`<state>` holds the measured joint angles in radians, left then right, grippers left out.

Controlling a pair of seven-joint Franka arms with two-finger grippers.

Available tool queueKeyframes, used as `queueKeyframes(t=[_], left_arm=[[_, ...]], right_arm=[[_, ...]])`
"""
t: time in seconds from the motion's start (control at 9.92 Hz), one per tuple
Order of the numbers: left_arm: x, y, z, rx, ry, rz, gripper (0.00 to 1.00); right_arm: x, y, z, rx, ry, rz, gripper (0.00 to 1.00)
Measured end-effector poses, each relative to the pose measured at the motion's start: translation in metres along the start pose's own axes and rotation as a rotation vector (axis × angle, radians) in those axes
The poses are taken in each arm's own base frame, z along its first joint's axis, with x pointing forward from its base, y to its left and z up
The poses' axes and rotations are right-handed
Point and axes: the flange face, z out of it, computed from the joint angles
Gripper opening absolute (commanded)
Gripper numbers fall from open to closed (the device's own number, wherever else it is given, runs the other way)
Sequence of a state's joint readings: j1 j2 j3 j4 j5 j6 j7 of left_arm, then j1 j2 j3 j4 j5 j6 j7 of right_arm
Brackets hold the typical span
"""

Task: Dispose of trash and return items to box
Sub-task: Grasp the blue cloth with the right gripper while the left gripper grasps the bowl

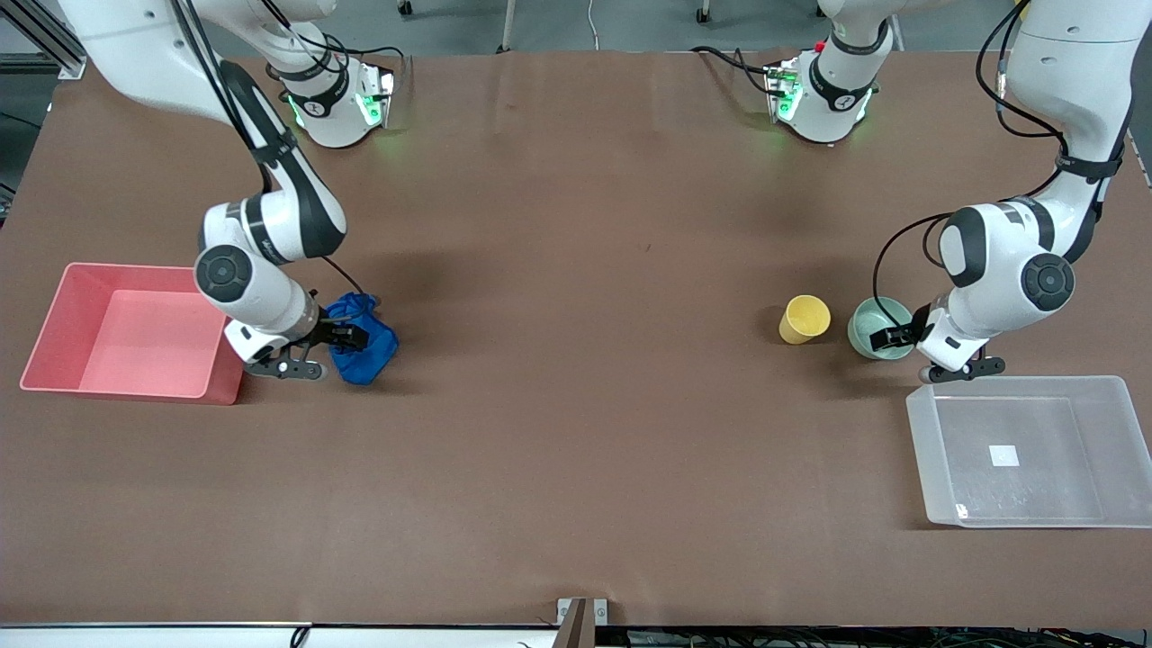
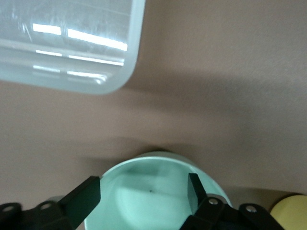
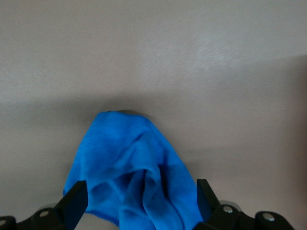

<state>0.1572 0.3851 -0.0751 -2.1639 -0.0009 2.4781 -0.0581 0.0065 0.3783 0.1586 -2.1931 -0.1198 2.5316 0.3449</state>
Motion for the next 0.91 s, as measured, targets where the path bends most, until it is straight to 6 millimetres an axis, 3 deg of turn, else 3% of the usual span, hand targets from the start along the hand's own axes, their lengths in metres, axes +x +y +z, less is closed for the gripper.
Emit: queueKeyframes(t=[0.1, 0.2, 0.3, 0.4, 0.5, 0.61, 0.91], left_arm=[[0.003, 0.001, -0.009, -0.001, 0.016, 0.002, 0.85], [0.004, 0.002, -0.016, 0.000, 0.025, 0.003, 0.85], [0.003, -0.001, -0.019, 0.000, 0.026, 0.003, 0.85], [0.003, -0.011, -0.017, 0.000, 0.020, 0.006, 0.85], [0.001, -0.023, -0.013, -0.001, 0.010, 0.007, 0.83], [-0.002, -0.030, -0.006, -0.003, -0.003, 0.010, 0.75], [-0.007, -0.026, 0.013, -0.006, -0.040, 0.019, 0.17]], right_arm=[[-0.005, -0.001, 0.012, 0.007, 0.003, -0.004, 0.98], [-0.009, -0.001, 0.020, 0.008, -0.005, -0.005, 0.81], [-0.012, 0.000, 0.025, 0.007, -0.012, -0.005, 0.38], [-0.015, 0.000, 0.029, 0.008, -0.017, -0.006, 0.10], [-0.015, 0.000, 0.031, 0.007, -0.020, -0.004, 0.01], [-0.015, -0.001, 0.030, 0.008, -0.018, 0.006, 0.01], [-0.012, -0.003, 0.026, 0.006, -0.021, 0.047, 0.01]])
